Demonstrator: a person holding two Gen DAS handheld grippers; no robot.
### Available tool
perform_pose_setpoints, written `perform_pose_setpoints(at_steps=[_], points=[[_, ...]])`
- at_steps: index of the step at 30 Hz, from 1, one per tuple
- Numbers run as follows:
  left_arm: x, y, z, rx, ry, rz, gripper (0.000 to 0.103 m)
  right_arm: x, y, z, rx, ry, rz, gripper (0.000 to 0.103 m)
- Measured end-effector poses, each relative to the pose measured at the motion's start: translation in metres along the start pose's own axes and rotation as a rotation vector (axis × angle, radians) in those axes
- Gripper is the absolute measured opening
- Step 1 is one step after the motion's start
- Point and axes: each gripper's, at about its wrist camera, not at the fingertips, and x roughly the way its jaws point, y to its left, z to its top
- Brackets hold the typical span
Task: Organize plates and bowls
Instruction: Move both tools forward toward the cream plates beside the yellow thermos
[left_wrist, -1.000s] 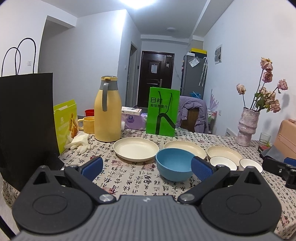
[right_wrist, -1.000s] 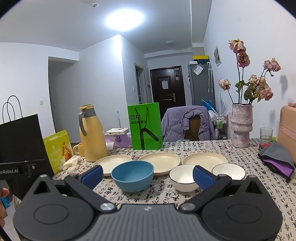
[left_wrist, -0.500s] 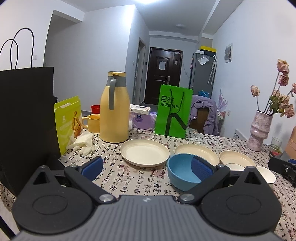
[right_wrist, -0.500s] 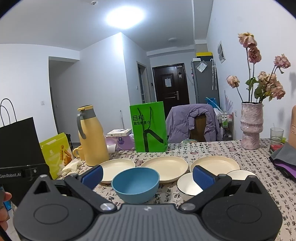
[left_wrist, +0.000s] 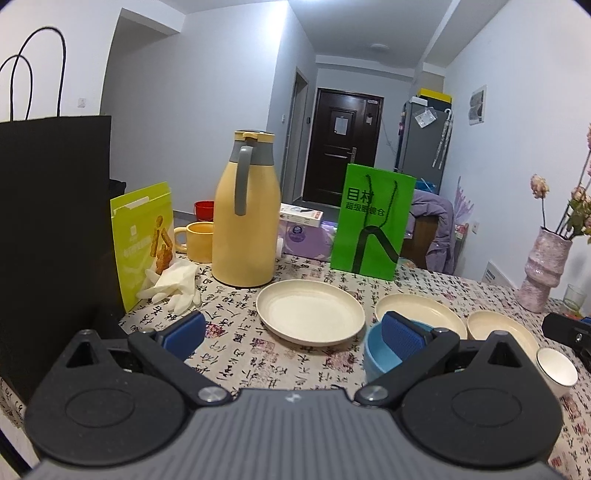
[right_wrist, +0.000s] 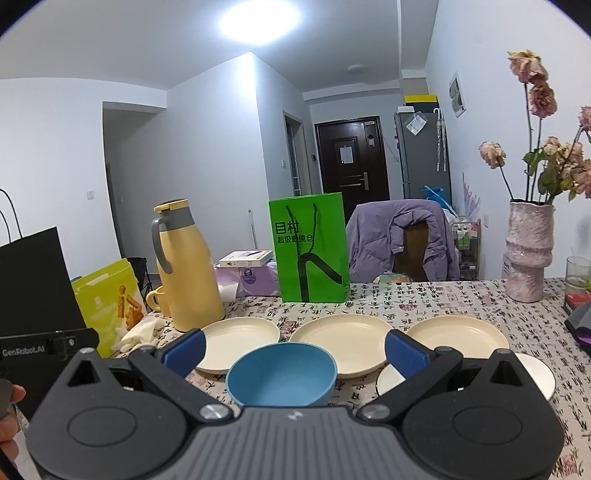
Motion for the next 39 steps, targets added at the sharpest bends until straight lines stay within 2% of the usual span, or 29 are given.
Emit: perform_pose_setpoints(at_steps=[13,27,39], points=[[0.047,0.012,0.015,-0.033,0.024,0.035,0.103,0.063,0.009,0.015,0.021,0.026,0.037,0.103],[0.106,0.024,0.041,-0.088,0.072,0.067,0.103,0.136,0.031,0.028,-0.020,0.077,0.069,0.103],[0.166,0.034,0.061,-0.201,0.116,0.126,0.103,0.204,0.041,0.050,-0.013,0.140,0.083,0.103]])
